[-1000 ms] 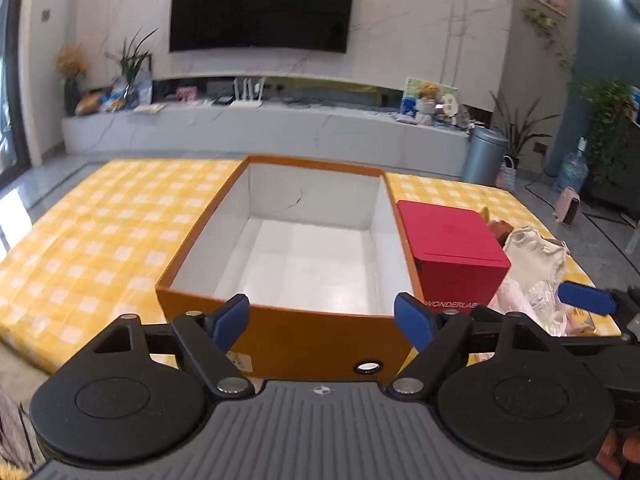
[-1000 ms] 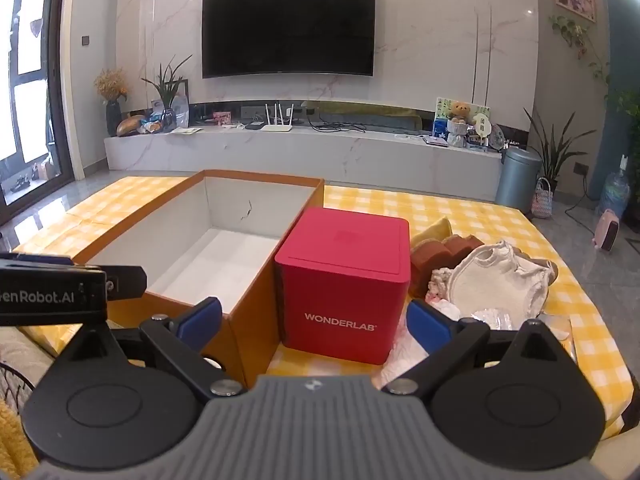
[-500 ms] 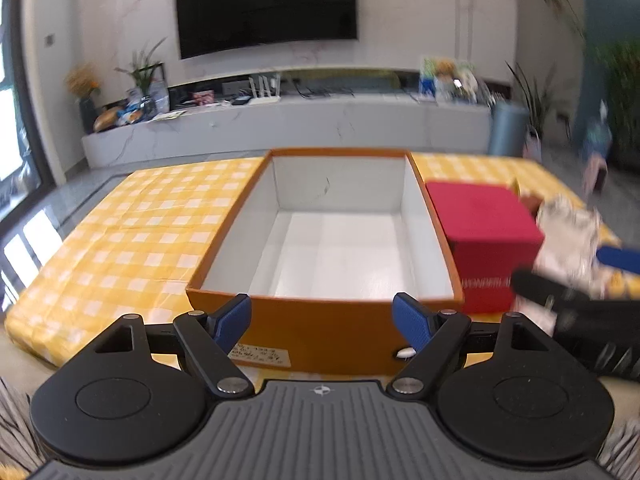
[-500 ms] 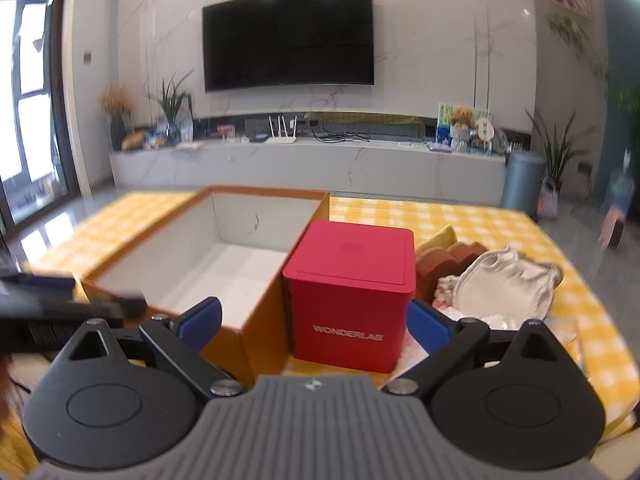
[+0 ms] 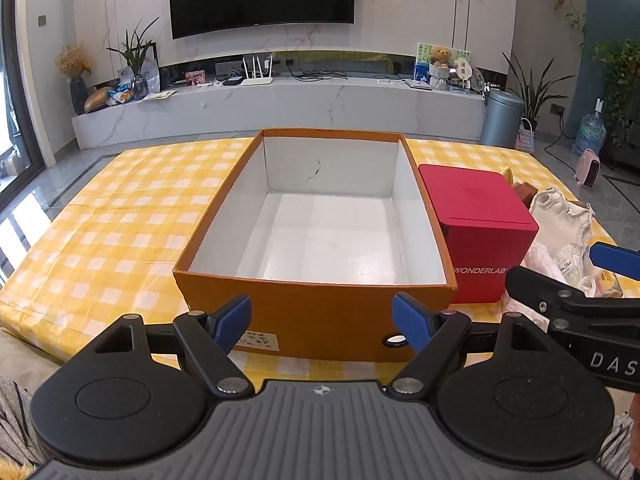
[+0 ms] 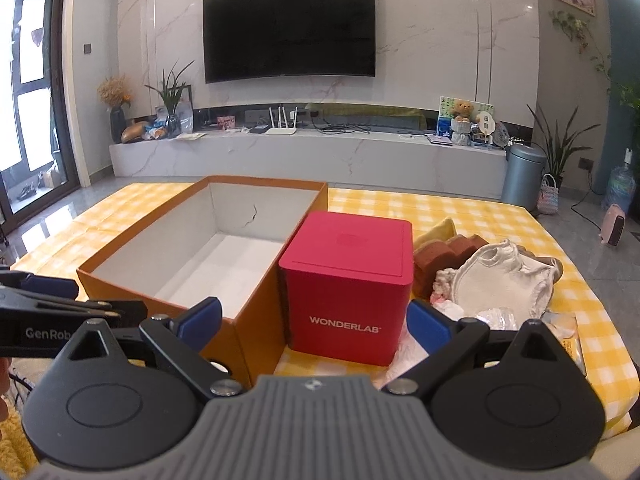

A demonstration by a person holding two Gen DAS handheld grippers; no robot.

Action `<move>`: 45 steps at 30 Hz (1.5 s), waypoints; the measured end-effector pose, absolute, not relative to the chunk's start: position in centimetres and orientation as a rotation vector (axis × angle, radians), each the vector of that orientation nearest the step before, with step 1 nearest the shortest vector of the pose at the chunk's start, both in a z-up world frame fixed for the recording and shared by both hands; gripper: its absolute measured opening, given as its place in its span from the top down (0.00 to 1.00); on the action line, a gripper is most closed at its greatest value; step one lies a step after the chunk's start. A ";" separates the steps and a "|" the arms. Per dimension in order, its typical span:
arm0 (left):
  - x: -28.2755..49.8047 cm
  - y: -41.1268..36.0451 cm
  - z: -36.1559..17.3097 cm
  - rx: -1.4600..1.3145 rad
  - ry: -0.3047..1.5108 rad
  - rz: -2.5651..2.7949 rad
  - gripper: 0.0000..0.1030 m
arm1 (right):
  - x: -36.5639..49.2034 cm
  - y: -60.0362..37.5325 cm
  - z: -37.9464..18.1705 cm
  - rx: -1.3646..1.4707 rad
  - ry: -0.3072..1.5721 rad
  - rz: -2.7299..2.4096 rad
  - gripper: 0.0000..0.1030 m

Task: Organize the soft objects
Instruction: 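Move both tools toward the pile of soft items beside the red box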

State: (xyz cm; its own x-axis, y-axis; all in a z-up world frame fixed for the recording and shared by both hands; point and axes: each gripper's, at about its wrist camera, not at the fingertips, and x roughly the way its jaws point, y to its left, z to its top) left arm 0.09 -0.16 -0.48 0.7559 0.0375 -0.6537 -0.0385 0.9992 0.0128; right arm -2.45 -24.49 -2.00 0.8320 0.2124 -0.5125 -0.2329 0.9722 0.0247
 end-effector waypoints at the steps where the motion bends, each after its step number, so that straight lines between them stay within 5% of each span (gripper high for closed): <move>1: 0.1 -0.1 -0.5 -0.003 0.713 0.041 0.08 | -2.4 -24.5 -2.0 -0.040 0.541 0.236 0.06; 45: 0.3 -1.2 0.5 0.033 0.693 -0.004 0.08 | -2.3 -26.4 -1.0 -0.033 0.538 0.166 0.06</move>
State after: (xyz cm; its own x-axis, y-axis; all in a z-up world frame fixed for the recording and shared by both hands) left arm 0.31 -1.17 0.54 0.7692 0.0078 -0.6390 0.0144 0.9995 0.0296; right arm -2.31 -26.36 -0.97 0.8454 0.1488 -0.5130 -0.1663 0.9860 0.0119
